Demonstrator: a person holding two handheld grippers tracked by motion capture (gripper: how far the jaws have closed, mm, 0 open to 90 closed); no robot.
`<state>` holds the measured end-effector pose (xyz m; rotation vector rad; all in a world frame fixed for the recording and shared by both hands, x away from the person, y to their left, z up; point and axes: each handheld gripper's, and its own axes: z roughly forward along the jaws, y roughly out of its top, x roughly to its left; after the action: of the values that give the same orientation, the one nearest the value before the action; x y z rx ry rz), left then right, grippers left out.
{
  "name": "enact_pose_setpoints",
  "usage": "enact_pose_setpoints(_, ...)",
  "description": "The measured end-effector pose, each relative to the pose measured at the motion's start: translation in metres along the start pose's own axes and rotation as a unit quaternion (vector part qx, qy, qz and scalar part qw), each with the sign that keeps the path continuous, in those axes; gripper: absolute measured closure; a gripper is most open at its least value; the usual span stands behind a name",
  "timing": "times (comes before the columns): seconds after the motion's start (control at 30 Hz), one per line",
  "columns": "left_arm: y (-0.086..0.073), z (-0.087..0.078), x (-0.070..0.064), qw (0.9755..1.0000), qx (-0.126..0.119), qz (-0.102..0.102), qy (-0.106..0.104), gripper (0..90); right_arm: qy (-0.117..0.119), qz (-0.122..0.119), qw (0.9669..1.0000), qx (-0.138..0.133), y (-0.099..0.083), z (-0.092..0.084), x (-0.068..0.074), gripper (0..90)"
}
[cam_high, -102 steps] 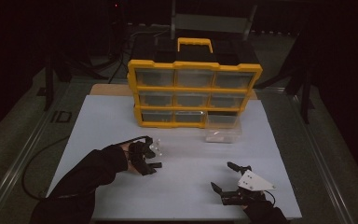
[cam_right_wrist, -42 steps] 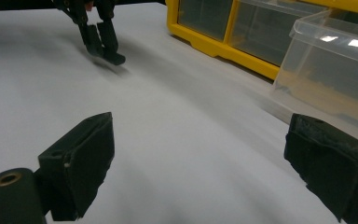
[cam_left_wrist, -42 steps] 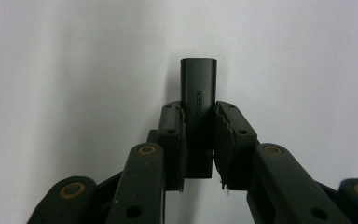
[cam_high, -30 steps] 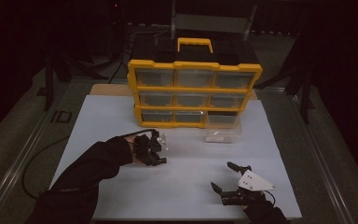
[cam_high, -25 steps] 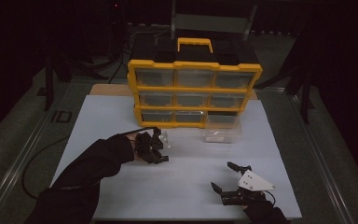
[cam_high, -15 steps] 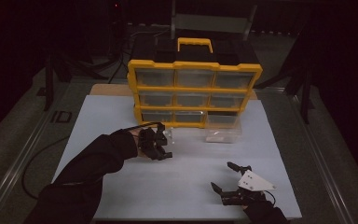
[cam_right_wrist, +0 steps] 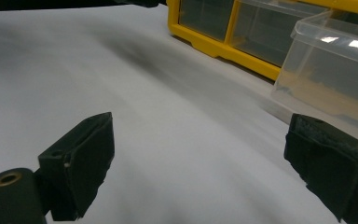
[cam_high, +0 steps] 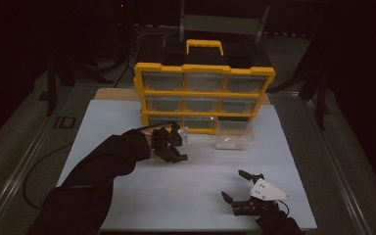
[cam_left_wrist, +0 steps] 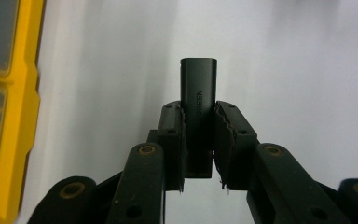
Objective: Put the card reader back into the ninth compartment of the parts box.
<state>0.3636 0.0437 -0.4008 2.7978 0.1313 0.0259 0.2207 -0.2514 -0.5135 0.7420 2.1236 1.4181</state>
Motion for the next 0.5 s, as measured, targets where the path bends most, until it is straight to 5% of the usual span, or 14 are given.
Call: enact_pose_setpoints(0.5,0.024,-0.003,0.010,1.0000,-0.007,0.004,-0.004,74.7,0.001,0.002,1.0000,-0.001,0.000,0.000,0.000,8.5)
